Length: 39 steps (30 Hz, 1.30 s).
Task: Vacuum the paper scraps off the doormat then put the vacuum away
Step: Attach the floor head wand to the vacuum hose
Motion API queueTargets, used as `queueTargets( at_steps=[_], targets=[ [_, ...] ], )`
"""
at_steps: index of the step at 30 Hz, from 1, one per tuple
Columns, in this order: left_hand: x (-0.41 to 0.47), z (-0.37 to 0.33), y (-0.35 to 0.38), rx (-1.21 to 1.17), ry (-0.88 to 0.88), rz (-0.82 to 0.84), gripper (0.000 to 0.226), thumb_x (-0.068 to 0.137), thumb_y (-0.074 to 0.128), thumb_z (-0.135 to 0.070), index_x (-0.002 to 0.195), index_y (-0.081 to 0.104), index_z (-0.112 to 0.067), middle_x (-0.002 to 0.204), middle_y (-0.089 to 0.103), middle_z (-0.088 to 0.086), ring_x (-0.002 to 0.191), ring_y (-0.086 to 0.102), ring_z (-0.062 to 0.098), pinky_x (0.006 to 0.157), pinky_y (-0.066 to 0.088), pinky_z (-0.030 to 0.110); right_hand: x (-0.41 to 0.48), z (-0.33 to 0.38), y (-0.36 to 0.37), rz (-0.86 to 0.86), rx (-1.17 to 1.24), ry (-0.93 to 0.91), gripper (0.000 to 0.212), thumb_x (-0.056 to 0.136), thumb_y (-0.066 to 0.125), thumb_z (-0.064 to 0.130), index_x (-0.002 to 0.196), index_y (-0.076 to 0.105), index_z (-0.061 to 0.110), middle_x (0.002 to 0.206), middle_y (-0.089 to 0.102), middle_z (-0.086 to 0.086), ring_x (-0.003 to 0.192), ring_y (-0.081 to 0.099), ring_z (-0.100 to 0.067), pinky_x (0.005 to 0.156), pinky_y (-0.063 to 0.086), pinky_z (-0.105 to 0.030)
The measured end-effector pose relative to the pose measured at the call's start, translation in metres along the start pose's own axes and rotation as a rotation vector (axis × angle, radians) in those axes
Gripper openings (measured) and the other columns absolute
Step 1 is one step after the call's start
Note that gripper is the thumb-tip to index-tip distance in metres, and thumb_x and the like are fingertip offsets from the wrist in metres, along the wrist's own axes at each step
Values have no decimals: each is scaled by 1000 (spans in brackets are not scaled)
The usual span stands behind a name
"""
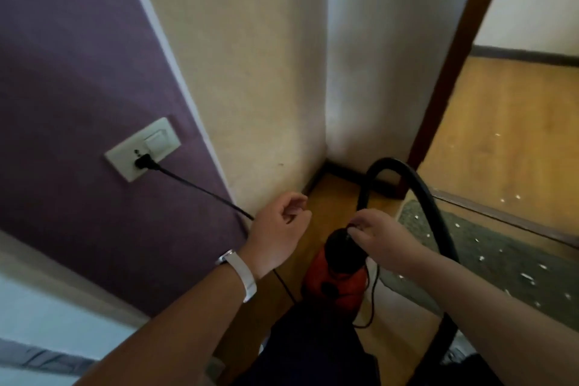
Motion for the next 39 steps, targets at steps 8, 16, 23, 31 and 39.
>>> queueTargets(
  at_steps=[8, 16, 23, 31, 39],
  targets=[
    [45, -14, 136, 251, 104, 336, 45, 90, 64, -31, 133, 52, -32, 132, 54, -10, 124, 49, 8, 101, 43, 30, -15, -171, -26, -220, -28, 417, 53, 91, 62, 37, 138, 48, 17, 134, 46, -6, 119, 51, -24, 97, 48, -42],
    [99, -4, 237, 411, 197, 569, 52, 94, 61, -30, 142, 45, -27, 144, 46, -10, 131, 41, 8, 97, 33, 19, 37, -282, -12, -205, 116, 643, 85, 82, 73, 38, 151, 28, 16, 145, 37, -12, 129, 45, -31, 104, 44, -45],
    [132, 18, 291, 492, 283, 632, 51, 92, 61, -30, 141, 47, -24, 143, 48, -9, 133, 42, 9, 107, 35, 26, 80, -331, 8, -165, 146, 609, 77, 80, 71, 35, 144, 34, 15, 135, 51, -11, 110, 59, -30, 89, 54, -46],
    [147, 33, 321, 880, 681, 616, 65, 87, 62, -34, 147, 41, -21, 157, 32, 4, 146, 24, 23, 118, 20, 42, 85, -323, 4, -51, 247, 407, 29, 83, 66, 21, 108, 52, 19, 87, 60, 1, 78, 60, -21, 62, 43, -30],
    [147, 21, 318, 1064, 1042, 441, 48, 75, 65, -19, 120, 53, -11, 114, 61, 10, 116, 52, 33, 111, 30, 53, 73, -259, -25, -48, 250, 195, 32, 76, 70, 18, 104, 55, 21, 88, 62, 4, 78, 59, -15, 60, 43, -26]
  ],
)
Point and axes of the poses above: each hand's wrist, its own x-axis towards the middle knuckle, its own y-axis out of the palm, z = x × y, the point moved 1 cm from there along x, towards the middle knuckle
